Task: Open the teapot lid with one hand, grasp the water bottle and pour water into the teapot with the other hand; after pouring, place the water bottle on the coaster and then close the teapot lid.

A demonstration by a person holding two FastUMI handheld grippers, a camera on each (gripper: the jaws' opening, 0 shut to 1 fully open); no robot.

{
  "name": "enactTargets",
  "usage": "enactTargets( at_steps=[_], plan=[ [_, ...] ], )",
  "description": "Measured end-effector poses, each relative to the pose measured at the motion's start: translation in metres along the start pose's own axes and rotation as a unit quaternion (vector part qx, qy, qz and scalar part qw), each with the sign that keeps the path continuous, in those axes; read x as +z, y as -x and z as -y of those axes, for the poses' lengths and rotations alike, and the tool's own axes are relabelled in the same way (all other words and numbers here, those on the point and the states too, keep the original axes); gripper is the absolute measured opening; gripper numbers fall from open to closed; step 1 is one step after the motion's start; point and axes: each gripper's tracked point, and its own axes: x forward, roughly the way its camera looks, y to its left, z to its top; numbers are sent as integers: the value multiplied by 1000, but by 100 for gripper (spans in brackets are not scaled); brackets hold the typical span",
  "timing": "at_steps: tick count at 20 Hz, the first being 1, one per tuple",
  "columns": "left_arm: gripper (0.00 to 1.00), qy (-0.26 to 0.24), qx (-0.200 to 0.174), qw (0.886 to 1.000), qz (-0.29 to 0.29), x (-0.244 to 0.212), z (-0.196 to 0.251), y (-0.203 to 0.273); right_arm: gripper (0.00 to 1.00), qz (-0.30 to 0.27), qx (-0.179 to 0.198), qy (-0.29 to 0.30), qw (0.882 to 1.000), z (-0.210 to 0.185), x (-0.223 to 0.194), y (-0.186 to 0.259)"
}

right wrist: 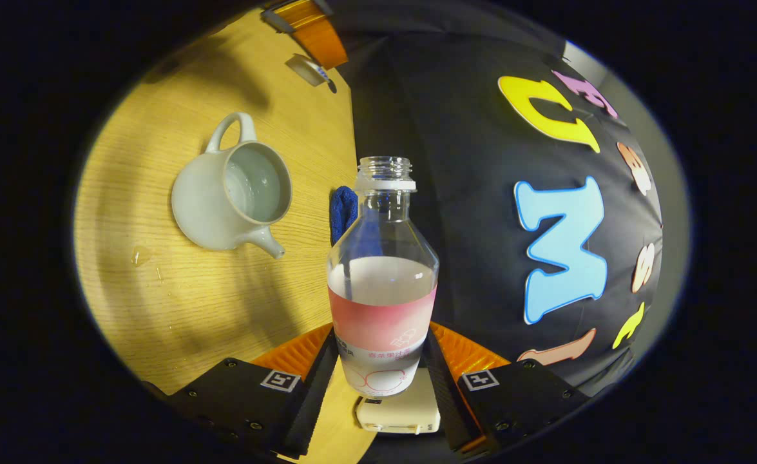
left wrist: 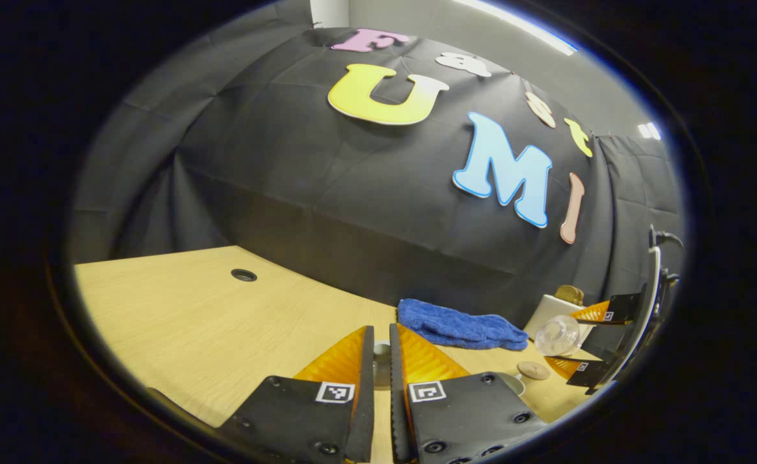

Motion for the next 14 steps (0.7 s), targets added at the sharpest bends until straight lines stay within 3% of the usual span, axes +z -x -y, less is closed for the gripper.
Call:
enactTargets(
  at_steps=[3, 6, 9, 10, 14],
  plan=[
    [17, -4, -5, 1000, -2, -2, 4, 0, 76, -5, 26, -89, 996, -4, -13, 0],
    [21, -5, -10, 1000, -1, -2, 7, -1, 76, -7, 49, -189, 981, -5, -26, 2],
    [21, -7, -13, 1000, -3, -5, 11, -2, 76, -4, 58, -285, 957, 0, -38, 2],
    [17, -8, -14, 1000, -4, -5, 11, -1, 76, -5, 55, -314, 948, 1, -44, 1],
    [21, -12, -18, 1000, -6, -6, 15, -3, 76, -1, 32, -409, 912, 12, -65, -7]
  ],
)
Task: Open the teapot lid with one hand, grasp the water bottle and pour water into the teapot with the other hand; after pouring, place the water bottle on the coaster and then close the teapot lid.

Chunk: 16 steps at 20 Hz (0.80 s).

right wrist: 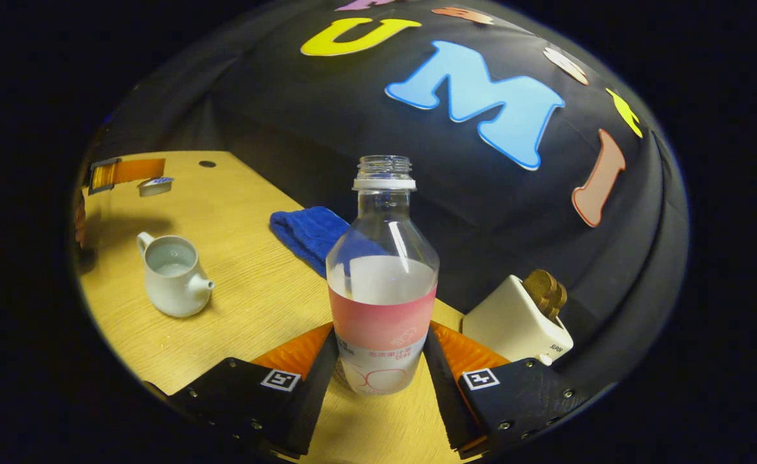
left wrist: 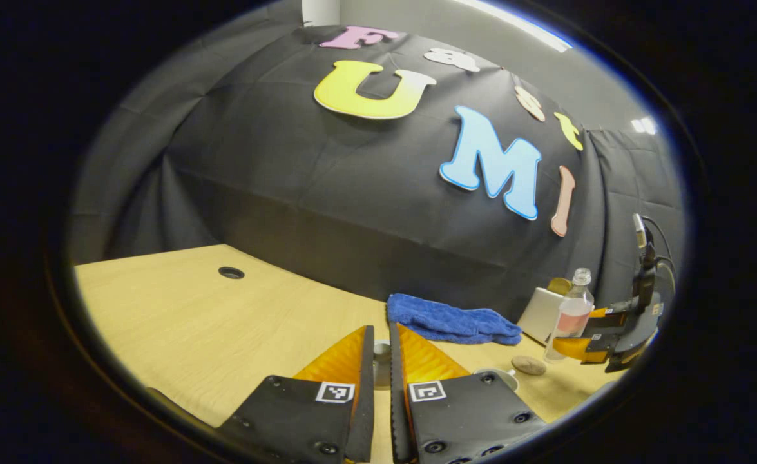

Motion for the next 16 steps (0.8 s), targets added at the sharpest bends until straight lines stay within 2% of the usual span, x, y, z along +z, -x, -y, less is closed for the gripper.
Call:
enactTargets(
  at_steps=[4, 8, 9, 13, 16],
  plan=[
    [20, -11, -2, 1000, -2, -2, 4, 0, 76, 18, 7, -85, 996, 4, -2, -13],
    [20, -13, -6, 1000, -4, -2, 7, 0, 76, 27, -17, -100, 994, 12, -11, -25],
    [17, -13, -6, 1000, -5, -3, 7, -1, 76, 29, -19, -113, 993, 14, -14, -27],
    [17, -17, -8, 1000, -7, -4, 10, 0, 76, 29, 6, -183, 983, 9, -23, -35],
    [17, -21, -8, 1000, -6, -4, 11, -2, 76, 23, 7, -201, 979, 10, -32, -39]
  ],
)
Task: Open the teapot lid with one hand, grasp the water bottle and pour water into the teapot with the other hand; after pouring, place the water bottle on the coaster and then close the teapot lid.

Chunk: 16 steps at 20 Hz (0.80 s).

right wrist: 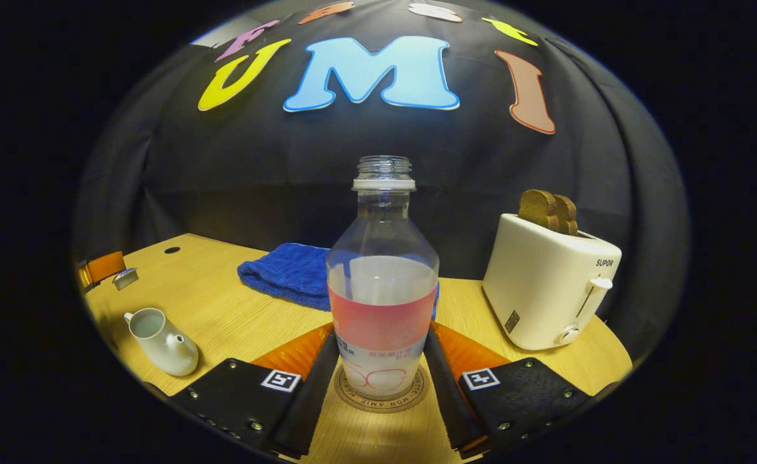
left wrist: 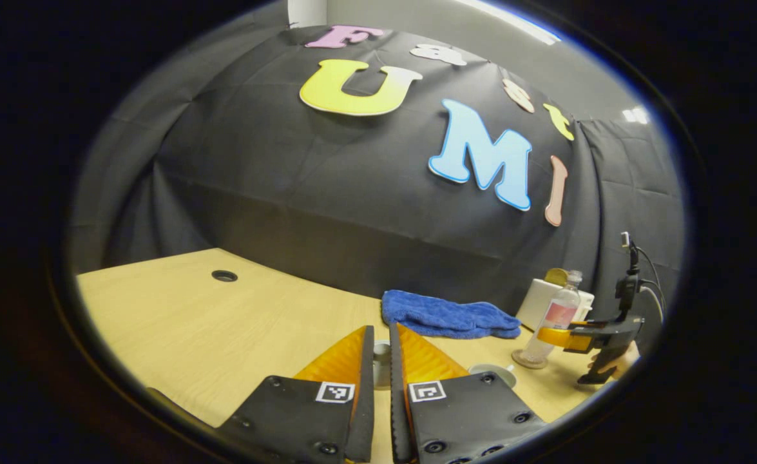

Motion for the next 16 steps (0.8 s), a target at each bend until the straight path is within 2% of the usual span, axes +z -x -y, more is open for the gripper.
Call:
enactTargets(
  at_steps=[5, 7, 8, 9, 10, 11, 12, 13, 14, 16],
  plan=[
    [17, -2, 0, 1000, 0, 0, 0, 0, 78, 1, -2, -8, 1000, 1, 2, 2],
    [20, -2, -1, 1000, 0, 0, 1, -1, 80, 3, 1, -7, 1000, 0, 2, 3],
    [20, -2, -2, 1000, -1, -1, 1, 0, 84, 6, -2, -3, 1000, 0, 3, 2],
    [17, -1, -3, 1000, -1, -1, 2, -1, 98, 10, -9, 2, 1000, 2, 6, 3],
    [20, -1, -3, 1000, -1, 0, 3, 0, 99, 14, -10, 2, 1000, 2, 8, 5],
    [17, 0, -4, 1000, -2, -1, 3, 0, 99, 20, -11, -2, 1000, 0, 12, 9],
    [21, 1, -5, 1000, -1, 0, 5, 0, 99, 27, -12, -7, 1000, -1, 16, 13],
    [17, -1, -6, 1000, -1, -1, 5, 1, 99, 33, -12, -12, 999, -2, 22, 18],
    [20, -2, -6, 1000, -1, 0, 6, 1, 99, 39, -13, -17, 999, -1, 26, 23],
    [20, -4, -10, 1000, 1, 0, 9, 0, 99, 51, -21, -27, 998, 3, 33, 37]
  ],
)
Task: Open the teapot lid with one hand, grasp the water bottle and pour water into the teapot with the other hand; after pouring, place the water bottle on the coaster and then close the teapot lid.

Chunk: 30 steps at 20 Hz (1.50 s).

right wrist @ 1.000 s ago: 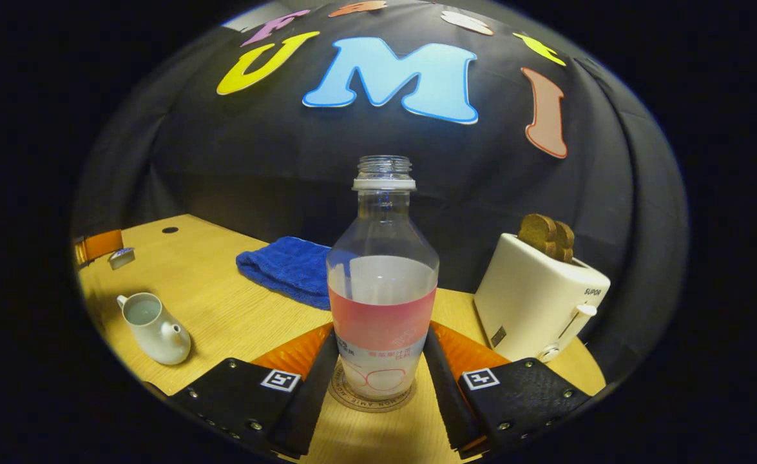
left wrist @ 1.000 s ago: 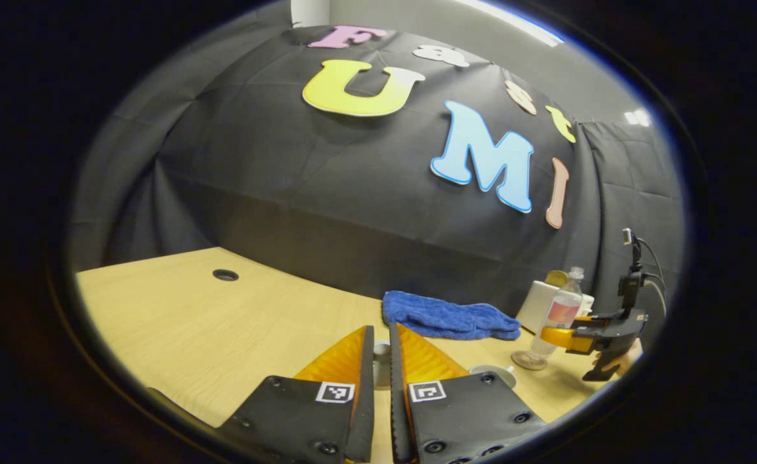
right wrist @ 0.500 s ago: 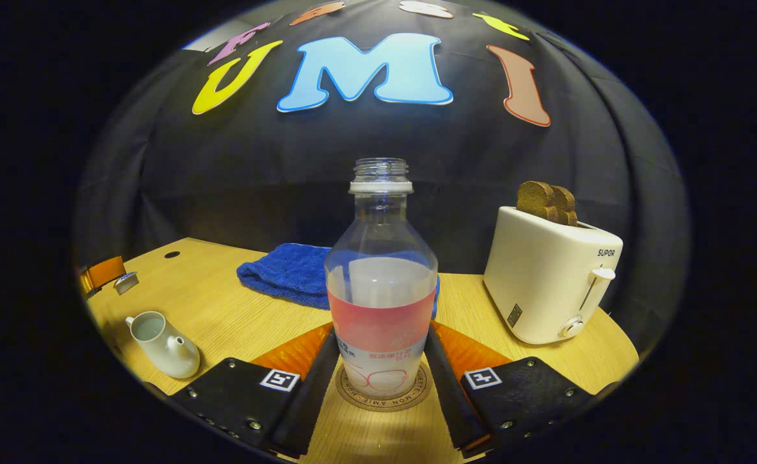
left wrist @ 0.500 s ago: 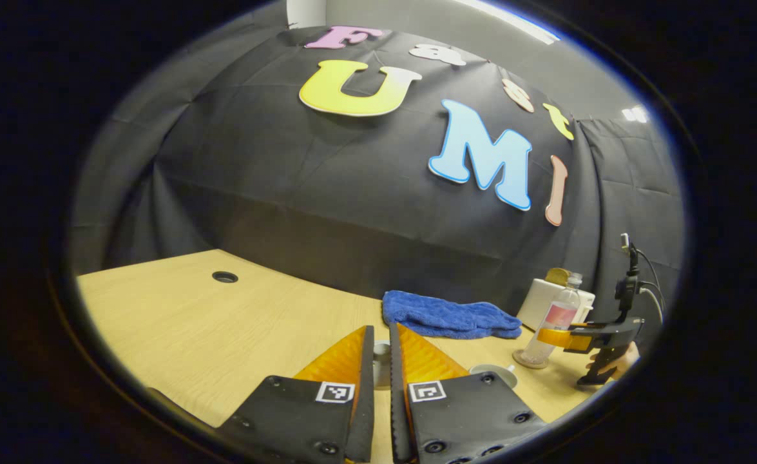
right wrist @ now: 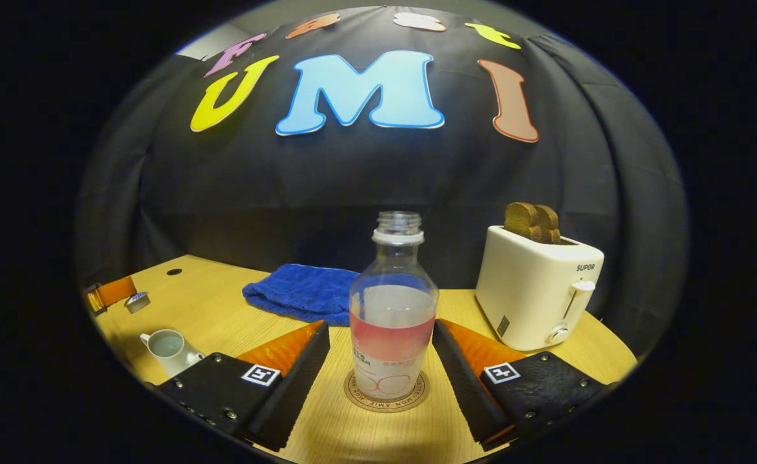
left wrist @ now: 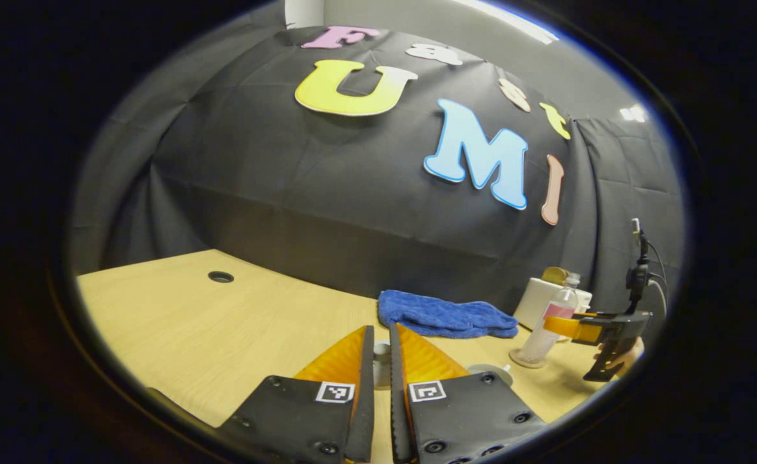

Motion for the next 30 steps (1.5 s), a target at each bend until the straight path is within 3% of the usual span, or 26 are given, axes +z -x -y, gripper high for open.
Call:
enactTargets(
  at_steps=[5, 10, 11, 17, 22, 26, 30],
  plan=[
    [20, -10, -6, 1000, 4, 2, 6, 3, 99, 9, -19, -34, 999, 16, 6, 45],
    [21, -9, -22, 1000, 13, 11, 22, 7, 99, 19, -21, -42, 999, 10, -18, 94],
    [17, -14, -26, 999, 14, 11, 26, 8, 99, 24, -22, -40, 999, 7, -20, 104],
    [20, -68, -43, 997, 1, 6, 69, 12, 99, 53, -20, -18, 998, -14, -21, 150],
    [20, -83, -52, 995, -15, -9, 108, 5, 99, 70, -3, -11, 997, -32, -24, 166],
    [17, -85, -51, 995, -19, -15, 115, 2, 99, 74, 3, 1, 997, -36, -25, 170],
    [20, -110, -46, 992, -30, -28, 117, -5, 99, 83, 10, 16, 996, -45, -21, 174]
  ],
)
